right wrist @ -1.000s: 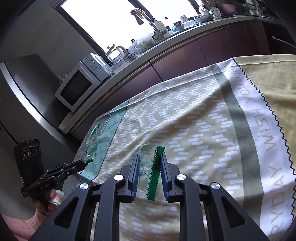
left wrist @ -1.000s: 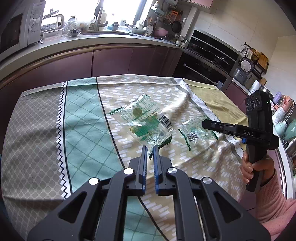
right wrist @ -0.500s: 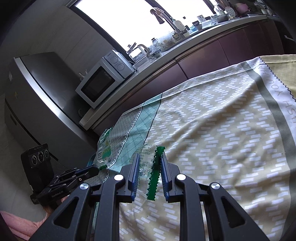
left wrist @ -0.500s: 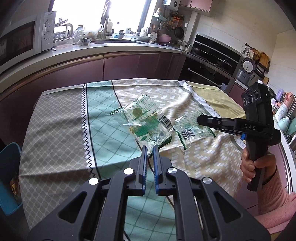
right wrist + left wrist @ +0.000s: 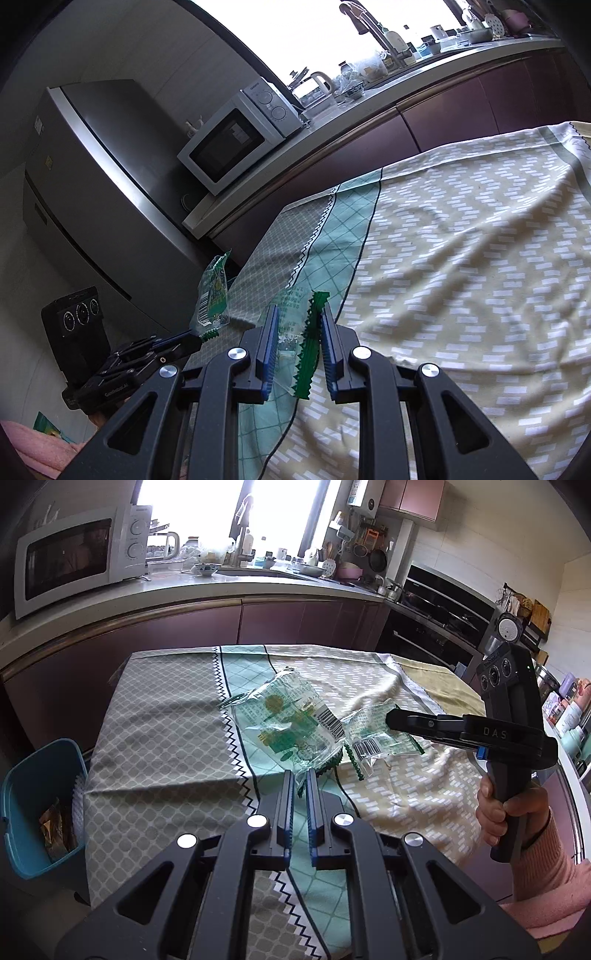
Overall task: Collect trash
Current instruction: 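Lift both clear wrappers and carry them over the teal bin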
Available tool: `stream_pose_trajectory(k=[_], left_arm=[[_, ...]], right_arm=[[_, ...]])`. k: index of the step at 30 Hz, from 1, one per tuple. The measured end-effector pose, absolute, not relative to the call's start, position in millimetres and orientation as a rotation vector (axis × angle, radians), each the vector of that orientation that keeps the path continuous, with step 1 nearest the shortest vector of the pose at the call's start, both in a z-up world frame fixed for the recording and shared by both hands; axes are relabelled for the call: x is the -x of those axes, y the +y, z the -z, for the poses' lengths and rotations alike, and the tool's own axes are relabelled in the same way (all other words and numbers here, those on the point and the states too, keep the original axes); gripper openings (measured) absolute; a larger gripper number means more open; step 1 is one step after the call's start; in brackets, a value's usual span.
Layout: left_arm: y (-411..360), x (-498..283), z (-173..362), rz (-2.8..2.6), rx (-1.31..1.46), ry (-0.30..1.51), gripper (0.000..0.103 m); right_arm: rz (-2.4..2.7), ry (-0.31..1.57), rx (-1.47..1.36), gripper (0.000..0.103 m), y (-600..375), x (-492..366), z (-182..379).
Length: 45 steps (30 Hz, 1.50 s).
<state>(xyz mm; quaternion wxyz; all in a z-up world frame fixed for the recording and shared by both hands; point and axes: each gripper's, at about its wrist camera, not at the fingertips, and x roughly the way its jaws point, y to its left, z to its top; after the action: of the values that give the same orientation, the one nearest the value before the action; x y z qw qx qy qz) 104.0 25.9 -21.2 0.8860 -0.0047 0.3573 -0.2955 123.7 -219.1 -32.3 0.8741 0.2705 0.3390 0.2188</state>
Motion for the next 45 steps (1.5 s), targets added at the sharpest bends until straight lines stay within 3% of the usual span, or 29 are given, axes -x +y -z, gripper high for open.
stream_pose_trajectory(k=[45], left_arm=[[187,-101,13,0.313,0.102,0.703,0.007]], right_arm=[[-0.733,0.814,-0.46,0.02,-51,-207,21]])
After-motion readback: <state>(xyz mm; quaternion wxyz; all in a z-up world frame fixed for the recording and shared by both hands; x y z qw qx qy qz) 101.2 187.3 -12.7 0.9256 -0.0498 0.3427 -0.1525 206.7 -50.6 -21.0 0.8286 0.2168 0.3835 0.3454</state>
